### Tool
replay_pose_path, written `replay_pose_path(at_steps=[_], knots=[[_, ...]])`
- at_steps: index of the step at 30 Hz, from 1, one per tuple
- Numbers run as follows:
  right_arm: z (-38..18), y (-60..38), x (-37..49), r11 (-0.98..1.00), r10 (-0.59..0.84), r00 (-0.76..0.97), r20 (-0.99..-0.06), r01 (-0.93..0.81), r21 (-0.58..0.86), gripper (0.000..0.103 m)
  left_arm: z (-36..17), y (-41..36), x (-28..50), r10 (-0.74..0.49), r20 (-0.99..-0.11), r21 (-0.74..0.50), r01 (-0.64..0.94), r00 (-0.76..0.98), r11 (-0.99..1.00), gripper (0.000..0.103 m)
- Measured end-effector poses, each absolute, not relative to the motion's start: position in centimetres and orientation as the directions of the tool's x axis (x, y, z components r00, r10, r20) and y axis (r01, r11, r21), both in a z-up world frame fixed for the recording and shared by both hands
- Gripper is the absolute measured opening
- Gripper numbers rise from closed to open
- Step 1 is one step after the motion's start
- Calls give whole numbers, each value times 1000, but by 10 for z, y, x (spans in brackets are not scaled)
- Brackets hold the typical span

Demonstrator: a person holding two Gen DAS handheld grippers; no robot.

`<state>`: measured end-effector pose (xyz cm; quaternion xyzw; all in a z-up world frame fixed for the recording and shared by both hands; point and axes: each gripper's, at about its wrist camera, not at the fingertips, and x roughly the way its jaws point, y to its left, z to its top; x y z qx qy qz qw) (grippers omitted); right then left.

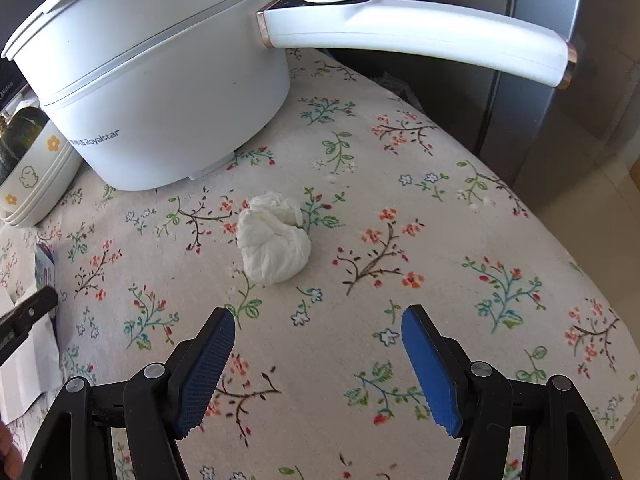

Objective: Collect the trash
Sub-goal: 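Grasp the white tissue ball with the right tool while the left tool grasps the white paper sheet, then carry the tissue ball and paper sheet over the white bin with both tools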

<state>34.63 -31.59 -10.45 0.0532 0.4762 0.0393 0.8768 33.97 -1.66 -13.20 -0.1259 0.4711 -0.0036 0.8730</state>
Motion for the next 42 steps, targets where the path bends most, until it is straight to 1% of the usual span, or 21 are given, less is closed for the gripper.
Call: replay_pose_path(at_steps=[4, 6, 8, 9, 10, 11, 13, 16, 20, 23, 26, 31, 36, 42], knots=[[-111, -305, 366, 991, 125, 548, -827, -24, 134, 73, -121, 3, 313, -121, -821, -205, -90, 558, 975, 0], [-116, -303, 376, 987, 147, 551, -822, -28, 158, 72, -114, 10, 302, -119, -819, -198, -82, 561, 977, 0], [-123, -302, 383, 985, 157, 550, -821, -25, 172, 66, -107, 14, 291, -119, -816, -195, -75, 566, 978, 0], [-126, -301, 385, 984, 160, 548, -821, -25, 175, 61, -104, 16, 286, -121, -814, -196, -72, 568, 978, 0], [-126, -299, 385, 987, 148, 566, -811, -29, 159, 54, -101, 18, 281, -124, -812, -199, -70, 571, 977, 0], [-126, -298, 385, 987, 149, 568, -810, -40, 153, 50, -98, 19, 277, -129, -810, -201, -65, 571, 977, 0], [-125, -295, 387, 984, 179, 562, -808, -80, 162, 31, -94, 21, 269, -130, -807, -197, -55, 576, 979, 0], [-122, -295, 383, 980, 198, 550, -811, -105, 169, 30, -88, 21, 256, -131, -798, -187, -35, 588, 982, 0], [-113, -296, 364, 985, 169, 547, -820, -116, 125, 30, -77, 22, 241, -157, -788, -215, -27, 596, 976, 0], [-97, -298, 345, 988, 150, 559, -816, -122, 98, 30, -65, 18, 228, -175, -773, -223, -4, 610, 975, 0], [-79, -306, 325, 990, 124, 571, -811, -125, 64, 30, -53, 11, 209, -168, -761, -206, 13, 626, 979, 0], [-58, -304, 287, 990, 108, 569, -815, -139, 35, 30, -39, 8, 180, -199, -745, -223, 43, 637, 974, 0], [-42, -309, 246, 989, 128, 563, -817, -132, 64, 30, -30, 4, 157, -237, -729, -246, 76, 642, 966, 0], [-34, -312, 204, 988, 143, 543, -828, -120, 93, 30, -19, -12, 138, -300, -712, -261, 157, 635, 952, 0]])
